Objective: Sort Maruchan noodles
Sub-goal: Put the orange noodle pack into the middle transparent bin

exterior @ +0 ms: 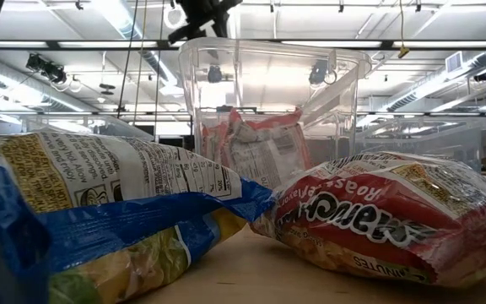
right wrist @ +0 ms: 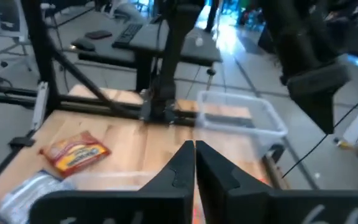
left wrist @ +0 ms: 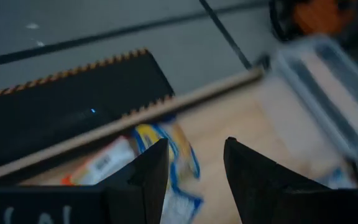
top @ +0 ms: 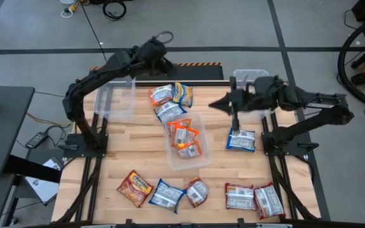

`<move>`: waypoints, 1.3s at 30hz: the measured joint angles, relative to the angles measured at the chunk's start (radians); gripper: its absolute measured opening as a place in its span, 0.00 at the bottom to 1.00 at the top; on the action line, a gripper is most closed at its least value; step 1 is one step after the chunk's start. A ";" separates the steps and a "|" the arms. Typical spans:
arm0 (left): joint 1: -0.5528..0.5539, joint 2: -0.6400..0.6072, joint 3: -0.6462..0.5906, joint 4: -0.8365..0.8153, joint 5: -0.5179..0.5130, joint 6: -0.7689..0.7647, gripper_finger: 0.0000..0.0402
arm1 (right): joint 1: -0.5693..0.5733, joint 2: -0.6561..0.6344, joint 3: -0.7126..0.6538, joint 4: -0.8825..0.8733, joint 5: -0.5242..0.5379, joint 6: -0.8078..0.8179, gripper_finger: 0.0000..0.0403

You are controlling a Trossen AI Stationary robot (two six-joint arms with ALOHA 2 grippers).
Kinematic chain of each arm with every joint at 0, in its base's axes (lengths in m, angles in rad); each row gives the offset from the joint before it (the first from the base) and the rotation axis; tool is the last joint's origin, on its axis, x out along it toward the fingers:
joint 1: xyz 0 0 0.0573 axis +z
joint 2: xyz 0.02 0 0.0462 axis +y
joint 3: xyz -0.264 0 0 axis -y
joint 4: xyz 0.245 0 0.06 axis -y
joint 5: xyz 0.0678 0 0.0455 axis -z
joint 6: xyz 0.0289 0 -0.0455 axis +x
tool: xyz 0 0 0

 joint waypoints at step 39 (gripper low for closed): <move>0.250 0.394 -0.122 -0.051 0.307 0.658 0.40 | -0.306 -0.489 -0.552 0.102 -0.022 0.275 0.08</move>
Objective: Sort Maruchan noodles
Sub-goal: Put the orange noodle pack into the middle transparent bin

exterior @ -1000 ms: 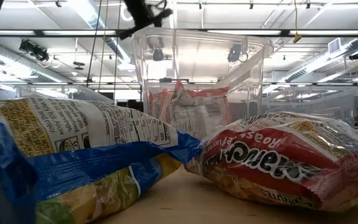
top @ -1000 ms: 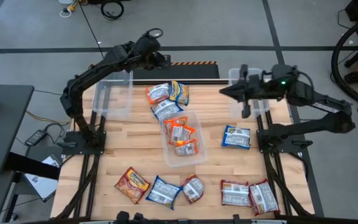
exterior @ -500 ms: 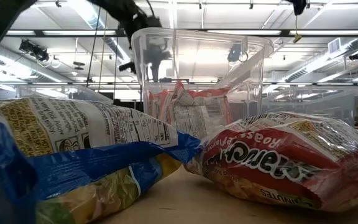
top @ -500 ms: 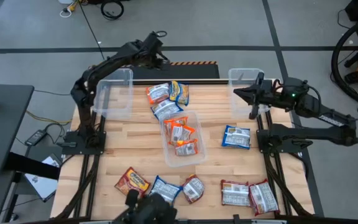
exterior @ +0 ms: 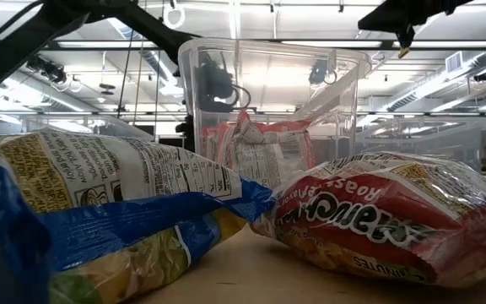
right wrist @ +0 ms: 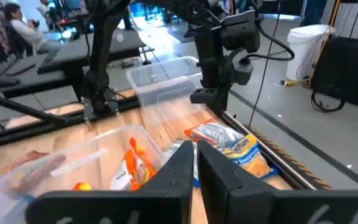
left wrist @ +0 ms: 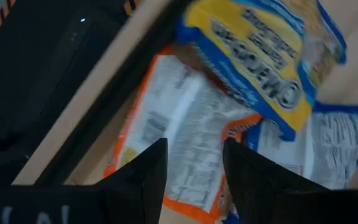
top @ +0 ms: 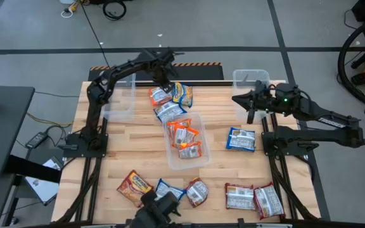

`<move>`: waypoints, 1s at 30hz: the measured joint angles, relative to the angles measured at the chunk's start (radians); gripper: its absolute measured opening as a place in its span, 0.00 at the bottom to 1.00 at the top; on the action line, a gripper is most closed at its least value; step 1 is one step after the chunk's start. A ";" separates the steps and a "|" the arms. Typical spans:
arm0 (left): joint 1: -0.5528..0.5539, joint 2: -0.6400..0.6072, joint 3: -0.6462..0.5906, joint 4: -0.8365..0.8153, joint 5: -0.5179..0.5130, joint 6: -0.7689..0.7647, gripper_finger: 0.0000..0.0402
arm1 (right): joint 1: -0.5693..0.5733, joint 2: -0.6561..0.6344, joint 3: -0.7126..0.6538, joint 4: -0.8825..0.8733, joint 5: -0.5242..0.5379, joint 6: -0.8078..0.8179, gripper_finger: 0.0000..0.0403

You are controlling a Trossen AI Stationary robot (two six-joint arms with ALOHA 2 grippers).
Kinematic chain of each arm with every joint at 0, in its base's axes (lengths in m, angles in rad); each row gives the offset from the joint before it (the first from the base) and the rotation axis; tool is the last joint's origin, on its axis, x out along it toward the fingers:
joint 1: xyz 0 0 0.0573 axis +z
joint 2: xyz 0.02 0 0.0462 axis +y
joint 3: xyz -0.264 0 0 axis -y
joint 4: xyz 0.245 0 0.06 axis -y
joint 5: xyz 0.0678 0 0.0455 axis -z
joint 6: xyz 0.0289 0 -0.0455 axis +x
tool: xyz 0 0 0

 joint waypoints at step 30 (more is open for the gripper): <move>-0.111 0.087 -0.220 0.011 -0.110 0.010 0.24 | -0.018 0.244 -0.003 0.275 0.074 -0.154 0.37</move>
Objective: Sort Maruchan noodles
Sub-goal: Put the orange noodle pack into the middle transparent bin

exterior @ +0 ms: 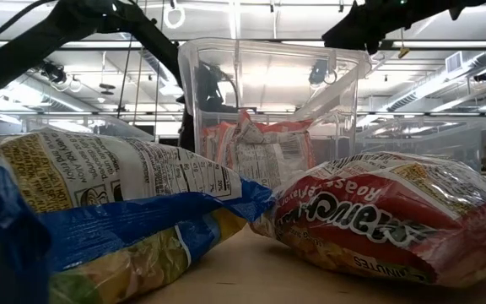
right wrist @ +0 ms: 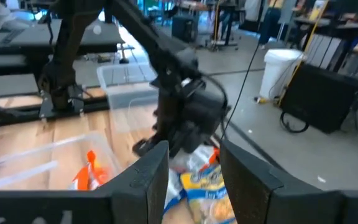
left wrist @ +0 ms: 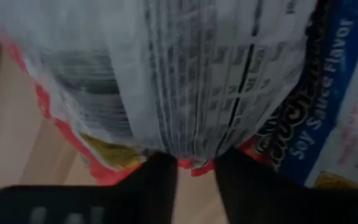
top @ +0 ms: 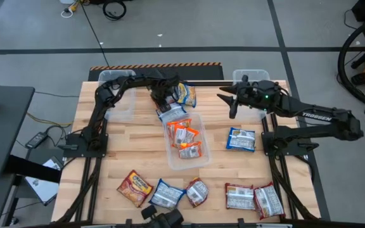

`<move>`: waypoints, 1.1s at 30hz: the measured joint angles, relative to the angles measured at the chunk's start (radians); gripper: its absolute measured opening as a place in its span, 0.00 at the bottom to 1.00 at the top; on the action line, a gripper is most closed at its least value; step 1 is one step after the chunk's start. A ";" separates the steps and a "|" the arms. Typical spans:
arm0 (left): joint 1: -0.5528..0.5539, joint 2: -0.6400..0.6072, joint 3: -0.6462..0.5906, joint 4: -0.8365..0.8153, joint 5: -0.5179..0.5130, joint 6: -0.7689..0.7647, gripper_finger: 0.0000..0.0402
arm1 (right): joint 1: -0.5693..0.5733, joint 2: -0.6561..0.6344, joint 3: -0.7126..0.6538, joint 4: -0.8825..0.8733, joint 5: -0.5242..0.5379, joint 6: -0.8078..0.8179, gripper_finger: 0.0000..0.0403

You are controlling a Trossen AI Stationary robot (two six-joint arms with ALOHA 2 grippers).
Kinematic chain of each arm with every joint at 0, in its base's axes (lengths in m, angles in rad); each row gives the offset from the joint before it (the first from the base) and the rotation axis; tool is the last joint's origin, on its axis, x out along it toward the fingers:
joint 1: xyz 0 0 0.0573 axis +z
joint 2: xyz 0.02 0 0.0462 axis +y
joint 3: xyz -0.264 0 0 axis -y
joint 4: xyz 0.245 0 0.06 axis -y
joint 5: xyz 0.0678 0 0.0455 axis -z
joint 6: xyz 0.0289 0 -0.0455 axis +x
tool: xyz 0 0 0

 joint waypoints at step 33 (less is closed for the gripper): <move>-0.250 -0.406 0.651 -0.086 0.124 -0.664 0.02 | 0.191 -0.095 0.002 0.254 -0.419 -0.029 0.37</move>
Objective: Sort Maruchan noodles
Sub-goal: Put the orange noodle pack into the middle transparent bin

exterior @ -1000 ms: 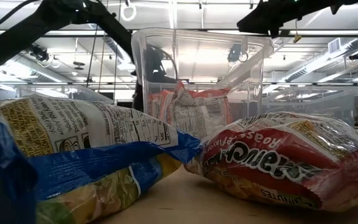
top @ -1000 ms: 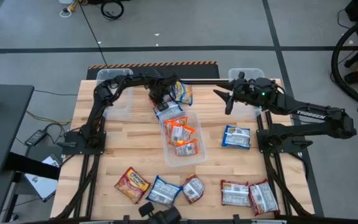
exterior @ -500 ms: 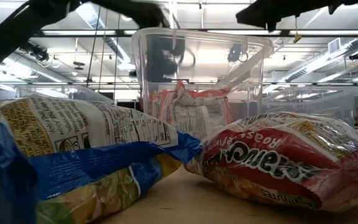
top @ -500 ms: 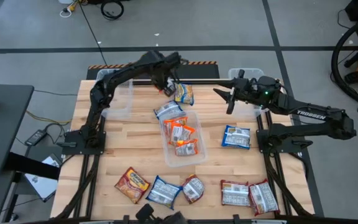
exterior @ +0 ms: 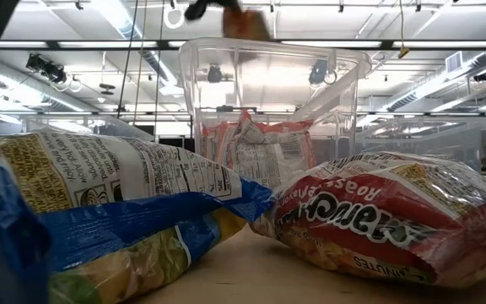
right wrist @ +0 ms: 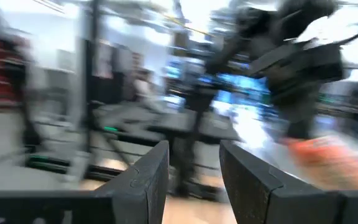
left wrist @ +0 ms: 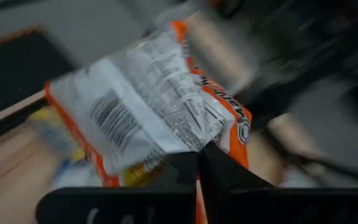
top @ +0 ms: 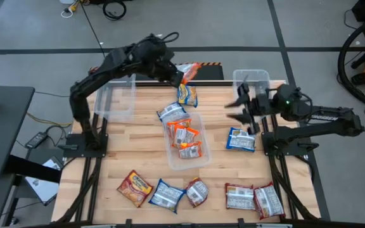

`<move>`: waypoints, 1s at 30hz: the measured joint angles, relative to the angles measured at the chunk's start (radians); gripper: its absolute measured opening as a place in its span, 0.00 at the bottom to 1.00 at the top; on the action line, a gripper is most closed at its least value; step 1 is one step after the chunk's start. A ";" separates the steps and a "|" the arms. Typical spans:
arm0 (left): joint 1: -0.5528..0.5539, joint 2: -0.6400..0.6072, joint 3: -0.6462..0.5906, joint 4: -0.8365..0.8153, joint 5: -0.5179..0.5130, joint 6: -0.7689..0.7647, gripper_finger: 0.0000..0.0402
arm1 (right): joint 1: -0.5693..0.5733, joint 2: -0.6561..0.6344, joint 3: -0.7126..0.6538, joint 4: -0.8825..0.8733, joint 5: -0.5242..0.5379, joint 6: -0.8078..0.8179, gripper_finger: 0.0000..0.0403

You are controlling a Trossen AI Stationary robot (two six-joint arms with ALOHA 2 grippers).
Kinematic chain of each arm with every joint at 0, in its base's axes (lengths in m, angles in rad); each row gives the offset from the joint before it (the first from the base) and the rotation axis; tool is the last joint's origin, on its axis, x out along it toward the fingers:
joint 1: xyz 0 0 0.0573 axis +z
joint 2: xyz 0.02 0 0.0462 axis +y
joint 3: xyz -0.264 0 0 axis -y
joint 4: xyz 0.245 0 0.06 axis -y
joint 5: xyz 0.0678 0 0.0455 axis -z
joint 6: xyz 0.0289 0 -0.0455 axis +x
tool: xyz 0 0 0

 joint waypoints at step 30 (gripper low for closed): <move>-0.205 0.022 -0.001 0.922 0.465 0.186 0.02 | 0.489 -0.035 0.071 0.277 0.821 -0.303 0.50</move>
